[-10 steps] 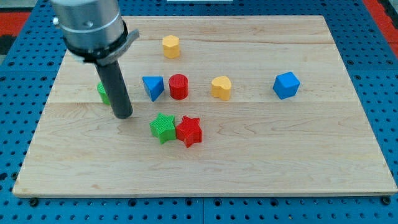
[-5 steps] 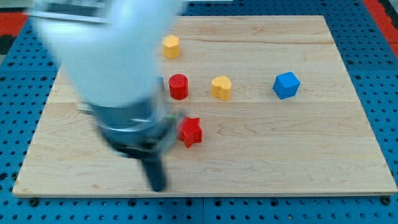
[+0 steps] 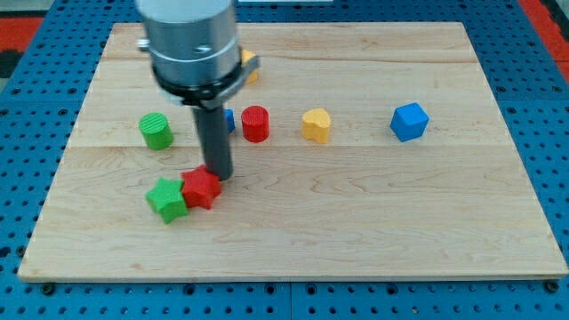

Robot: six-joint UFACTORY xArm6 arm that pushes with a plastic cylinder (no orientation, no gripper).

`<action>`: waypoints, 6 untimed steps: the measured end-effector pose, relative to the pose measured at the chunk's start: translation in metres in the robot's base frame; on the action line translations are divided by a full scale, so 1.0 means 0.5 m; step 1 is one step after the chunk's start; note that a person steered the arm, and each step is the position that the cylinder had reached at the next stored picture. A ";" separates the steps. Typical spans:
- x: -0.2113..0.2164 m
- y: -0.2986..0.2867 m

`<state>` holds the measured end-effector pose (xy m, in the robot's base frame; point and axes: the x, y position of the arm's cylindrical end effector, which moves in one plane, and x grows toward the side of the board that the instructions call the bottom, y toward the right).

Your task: Keep the red star at the left side of the green circle

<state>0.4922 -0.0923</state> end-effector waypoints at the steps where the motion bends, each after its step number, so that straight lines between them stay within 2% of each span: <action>1: 0.065 0.059; 2: 0.154 0.089; 3: 0.068 -0.052; 4: -0.003 -0.128; 6: -0.034 -0.243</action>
